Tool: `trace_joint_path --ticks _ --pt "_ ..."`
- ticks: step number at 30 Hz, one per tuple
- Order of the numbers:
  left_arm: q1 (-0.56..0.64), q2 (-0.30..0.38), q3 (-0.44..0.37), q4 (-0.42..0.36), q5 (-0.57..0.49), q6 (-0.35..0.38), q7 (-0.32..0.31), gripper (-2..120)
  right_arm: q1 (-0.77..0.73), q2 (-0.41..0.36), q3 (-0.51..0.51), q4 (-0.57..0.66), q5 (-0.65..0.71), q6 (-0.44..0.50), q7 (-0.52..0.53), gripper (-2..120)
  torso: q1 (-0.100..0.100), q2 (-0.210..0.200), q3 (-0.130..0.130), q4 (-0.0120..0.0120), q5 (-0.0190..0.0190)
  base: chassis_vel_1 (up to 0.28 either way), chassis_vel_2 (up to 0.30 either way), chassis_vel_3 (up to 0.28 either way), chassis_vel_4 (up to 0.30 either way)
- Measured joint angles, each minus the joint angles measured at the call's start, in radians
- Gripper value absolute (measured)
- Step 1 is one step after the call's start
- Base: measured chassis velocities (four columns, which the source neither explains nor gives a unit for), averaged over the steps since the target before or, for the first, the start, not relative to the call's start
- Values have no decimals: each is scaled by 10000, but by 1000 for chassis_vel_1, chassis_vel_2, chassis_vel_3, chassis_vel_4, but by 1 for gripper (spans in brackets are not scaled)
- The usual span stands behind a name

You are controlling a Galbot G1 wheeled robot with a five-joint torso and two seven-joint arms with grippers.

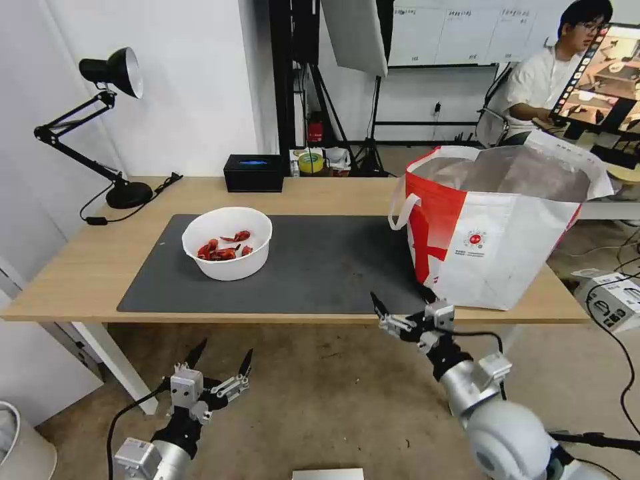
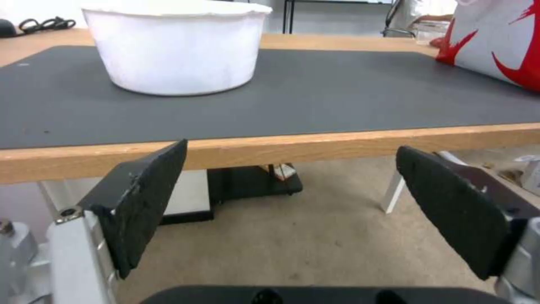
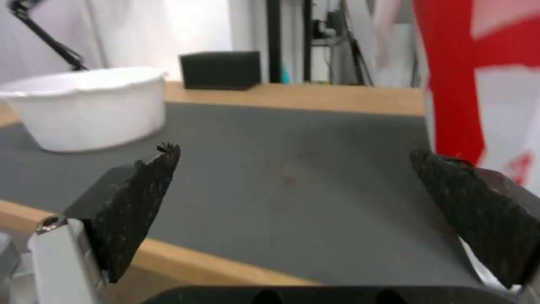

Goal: Pick up the trash from the table and place it into the takeout bag.

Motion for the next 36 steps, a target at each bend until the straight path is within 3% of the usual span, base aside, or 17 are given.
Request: trace_joint_path --ticks 14,36 --pt "91 14 -9 -22 6 -37 17 100 -1067 791 63 -348 -1001 454 399 100 1 0 0 0 0 0 0 0 0" --pt "-8 41 0 51 -69 -55 53 100 -1702 843 161 -36 -1225 447 465 100 1 0 0 1 0 0 0 0 0"
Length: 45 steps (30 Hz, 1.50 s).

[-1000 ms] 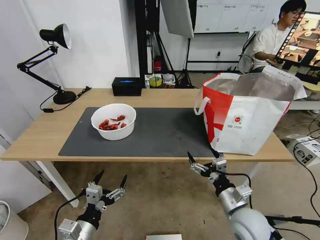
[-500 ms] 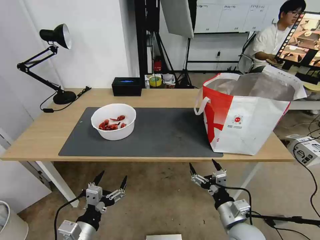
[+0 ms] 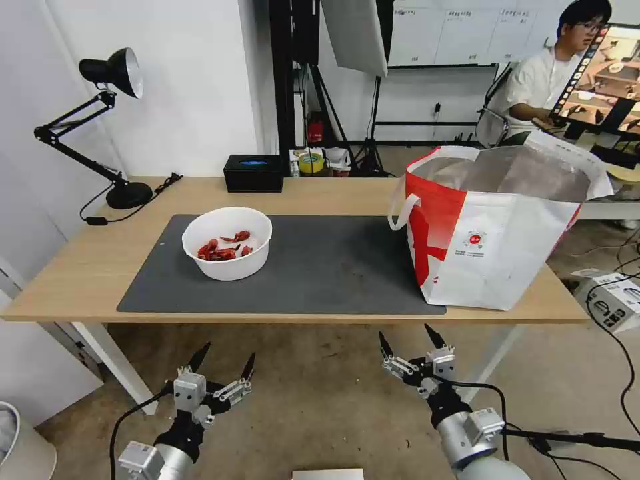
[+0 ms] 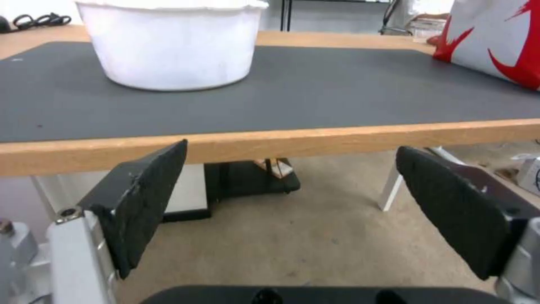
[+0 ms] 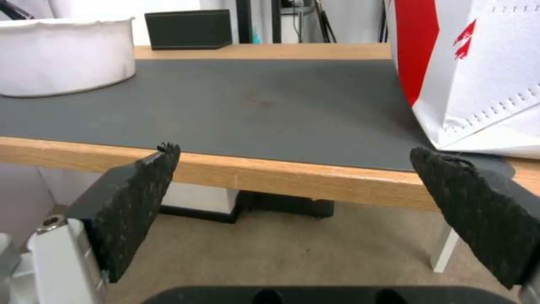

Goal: Pick up the trash from the table and place it into the takeout bag.

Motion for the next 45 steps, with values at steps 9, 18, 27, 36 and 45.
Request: trace_joint_path --ticks 9,18,27,36,45 --pt "-1550 1486 -1282 -948 -2985 1852 -1144 100 15 -6 -1 5 6 -12 -4 100 0 0 0 0 0 0 0 0 0" --pt "-3650 4033 -1975 -670 -7338 3542 -2860 100 19 -9 -5 6 13 -19 -5 100 1 0 2 -3 -2 0 0 0 0" --pt "-5489 5467 -1220 495 -9828 4249 -3932 100 24 -10 -6 6 18 -25 -6 100 1 -2 2 0 -4 0 0 0 0" --pt "-7961 6141 95 1611 -12350 5622 -5432 100 27 -11 -6 4 21 -26 -6 100 1 -2 2 -2 -1 0 0 0 0" --pt "-9935 6173 1344 2543 -13949 6995 -6971 100 28 -11 -6 0 21 -27 -6 100 1 -2 1 -1 0 0 0 0 0"
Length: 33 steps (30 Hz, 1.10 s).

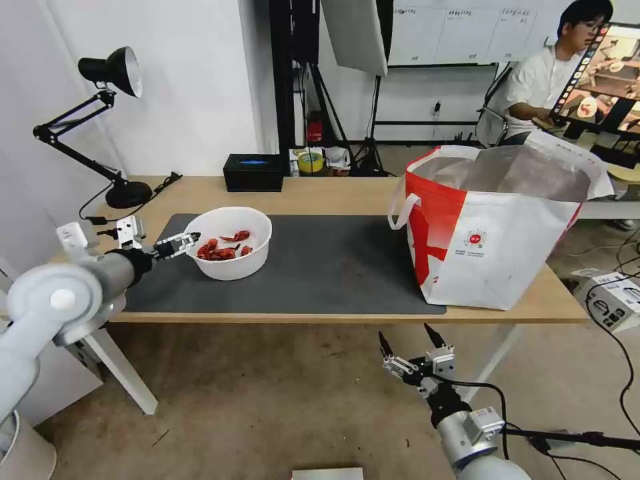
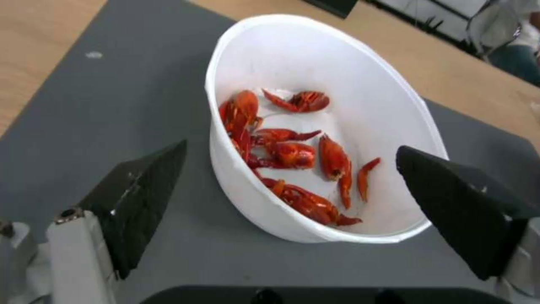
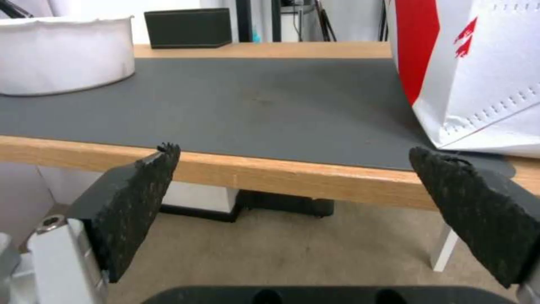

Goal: Pick up the trash from the table and place it into the takeout bag.

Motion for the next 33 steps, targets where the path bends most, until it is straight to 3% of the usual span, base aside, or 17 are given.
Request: trace_joint_path --ticks 10,22,33 --pt "-1424 -336 1185 1061 -618 756 -849 100 0 0 0 0 0 0 0 100 0 1 0 0 0 0 0 0 0" --pt "-2468 -918 2364 2275 -269 777 -933 100 1 0 0 0 0 0 0 100 0 1 0 0 1 0 0 0 0" --pt "-3299 -1353 3147 2932 52 770 -938 100 0 0 0 0 0 0 0 100 -1 1 0 0 1 0 0 0 0"
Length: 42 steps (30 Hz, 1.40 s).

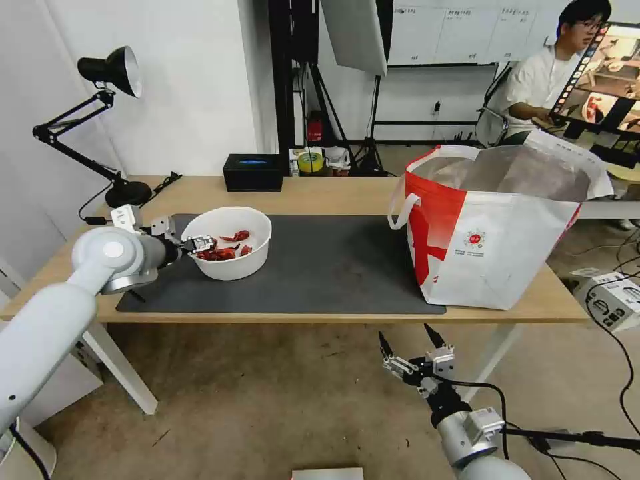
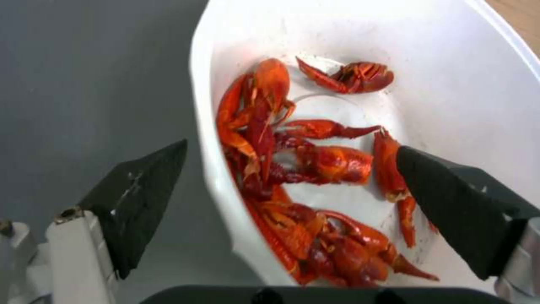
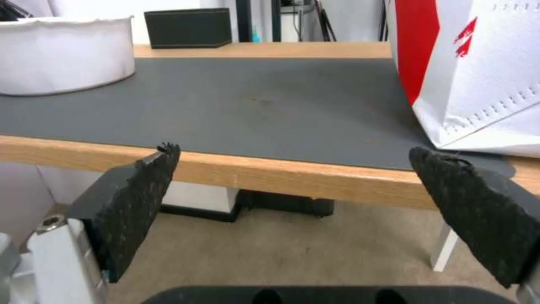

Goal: Pick up the trash from the table and place it into the takeout bag.

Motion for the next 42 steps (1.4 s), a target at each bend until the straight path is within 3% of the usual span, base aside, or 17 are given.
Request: trace_joint_path --ticks 10,35,38,42 --pt "-251 -85 321 238 170 75 -281 98 0 0 0 0 0 0 0 100 0 0 0 0 0 0 0 0 0" --pt "-107 350 576 -178 132 238 -204 7 0 0 0 0 0 0 0 100 -1 0 -1 0 0 0 0 0 0" --pt "-2 362 516 -200 140 238 -146 0 0 0 0 0 0 0 0 100 -1 1 -1 0 0 0 0 0 0" --pt "194 373 394 -283 206 212 -12 0 1 0 0 -1 0 0 0 100 0 1 -2 1 1 0 0 0 0"
